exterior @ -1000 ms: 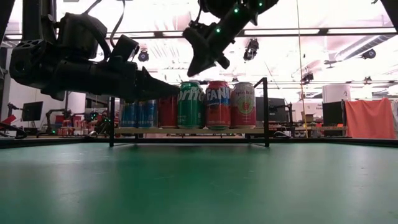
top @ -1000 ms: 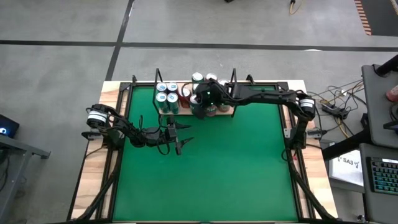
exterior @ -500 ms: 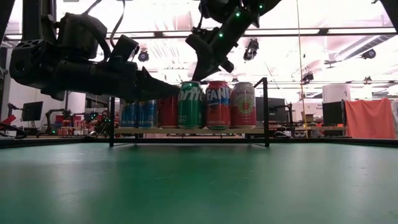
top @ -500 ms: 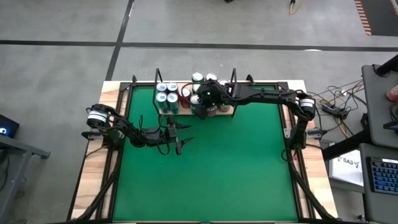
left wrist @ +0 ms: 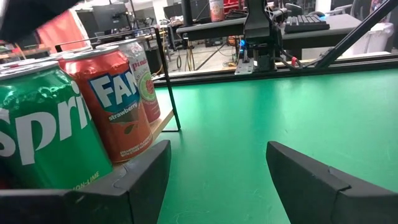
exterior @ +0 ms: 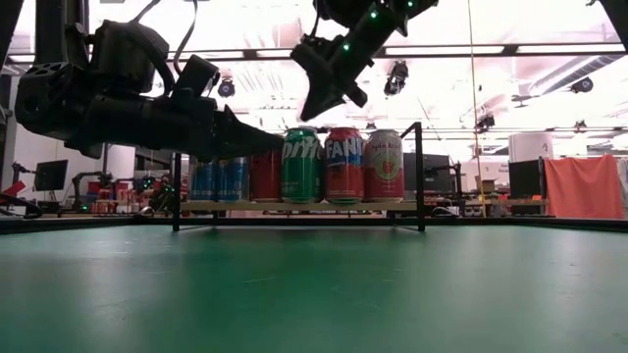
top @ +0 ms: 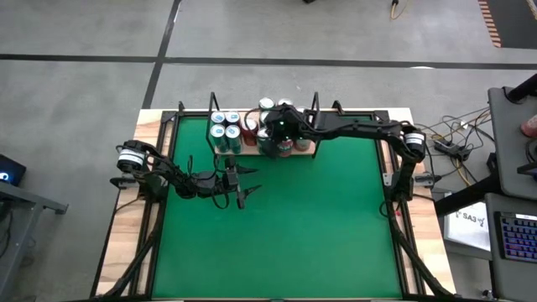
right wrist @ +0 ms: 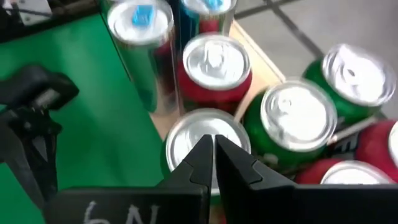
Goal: Pick and place cans onto a shelf
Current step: Adjust the soda cans on the shelf
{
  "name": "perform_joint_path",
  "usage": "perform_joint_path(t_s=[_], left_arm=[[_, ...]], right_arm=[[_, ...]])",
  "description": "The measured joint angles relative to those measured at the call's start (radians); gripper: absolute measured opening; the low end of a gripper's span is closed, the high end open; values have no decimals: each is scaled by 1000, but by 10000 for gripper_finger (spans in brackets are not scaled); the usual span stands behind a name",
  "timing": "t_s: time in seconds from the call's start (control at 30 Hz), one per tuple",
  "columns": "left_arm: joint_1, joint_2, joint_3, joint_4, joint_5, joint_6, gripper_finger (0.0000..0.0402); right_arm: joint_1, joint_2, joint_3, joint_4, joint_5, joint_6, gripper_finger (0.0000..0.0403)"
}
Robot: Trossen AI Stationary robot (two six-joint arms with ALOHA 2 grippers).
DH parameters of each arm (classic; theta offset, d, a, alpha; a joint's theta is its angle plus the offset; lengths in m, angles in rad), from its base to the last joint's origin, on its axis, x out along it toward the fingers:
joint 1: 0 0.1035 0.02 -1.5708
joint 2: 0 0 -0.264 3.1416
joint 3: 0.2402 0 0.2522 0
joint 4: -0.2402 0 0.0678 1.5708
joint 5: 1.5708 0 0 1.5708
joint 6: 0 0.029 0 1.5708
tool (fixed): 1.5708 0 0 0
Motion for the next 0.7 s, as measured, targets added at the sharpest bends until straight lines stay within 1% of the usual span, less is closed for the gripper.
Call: perform_joint_path(t_s=[0.2,0.37,0.7], left_arm=[[0,0,0,0,-3,0,248],[0,0,0,0,-5,0,248],[0,0,0,-8,-5,0,248]], right_arm=[[-5,11,5,70,0,-60,9],[-7,43,5,67,1,-79,9],[-9,45,5,30,4,-34,9]])
